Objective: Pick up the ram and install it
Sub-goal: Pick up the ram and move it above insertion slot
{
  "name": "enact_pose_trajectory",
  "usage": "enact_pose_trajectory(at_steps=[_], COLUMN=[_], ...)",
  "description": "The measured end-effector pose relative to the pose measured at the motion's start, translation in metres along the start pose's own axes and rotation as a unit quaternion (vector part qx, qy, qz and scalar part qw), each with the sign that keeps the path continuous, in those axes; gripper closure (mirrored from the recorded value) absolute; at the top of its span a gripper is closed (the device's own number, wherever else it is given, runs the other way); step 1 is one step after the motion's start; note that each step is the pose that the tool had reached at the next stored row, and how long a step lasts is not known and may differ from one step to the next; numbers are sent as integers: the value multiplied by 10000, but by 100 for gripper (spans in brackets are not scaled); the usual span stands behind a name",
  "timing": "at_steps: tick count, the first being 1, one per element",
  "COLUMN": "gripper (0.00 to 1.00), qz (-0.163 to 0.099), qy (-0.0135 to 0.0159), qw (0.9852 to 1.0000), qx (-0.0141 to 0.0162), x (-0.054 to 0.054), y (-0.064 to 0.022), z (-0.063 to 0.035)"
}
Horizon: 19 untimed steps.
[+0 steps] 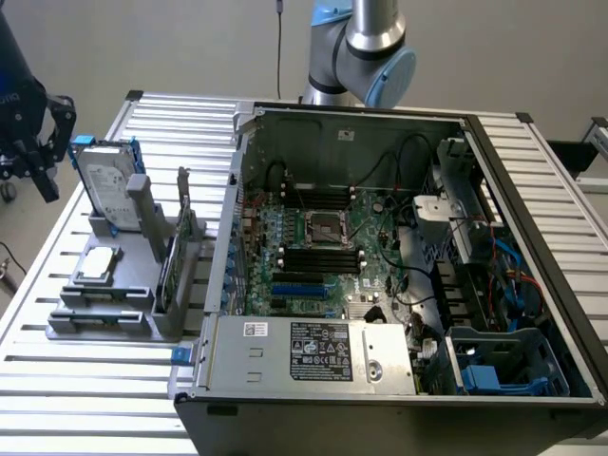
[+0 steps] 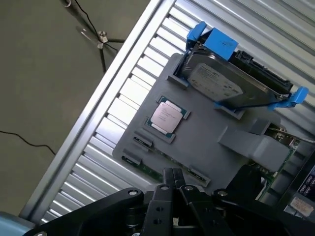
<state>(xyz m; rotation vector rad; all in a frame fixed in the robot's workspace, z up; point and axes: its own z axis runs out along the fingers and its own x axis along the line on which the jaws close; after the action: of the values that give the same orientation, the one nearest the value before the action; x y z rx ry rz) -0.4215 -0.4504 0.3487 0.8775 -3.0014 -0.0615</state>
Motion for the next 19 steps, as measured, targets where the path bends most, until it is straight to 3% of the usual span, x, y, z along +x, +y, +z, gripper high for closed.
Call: enact_pose_trajectory(at_steps=[5, 10, 14, 19], gripper=[89, 89, 89, 89], qz=[-457, -908, -1268, -1723], qy=[19, 38, 52, 72], qw=[9990, 9959, 9919, 9850], qx=[1, 2, 3, 4], x=[0, 0, 0, 0], y=[0, -1, 0, 0], z=[5, 9, 13, 17])
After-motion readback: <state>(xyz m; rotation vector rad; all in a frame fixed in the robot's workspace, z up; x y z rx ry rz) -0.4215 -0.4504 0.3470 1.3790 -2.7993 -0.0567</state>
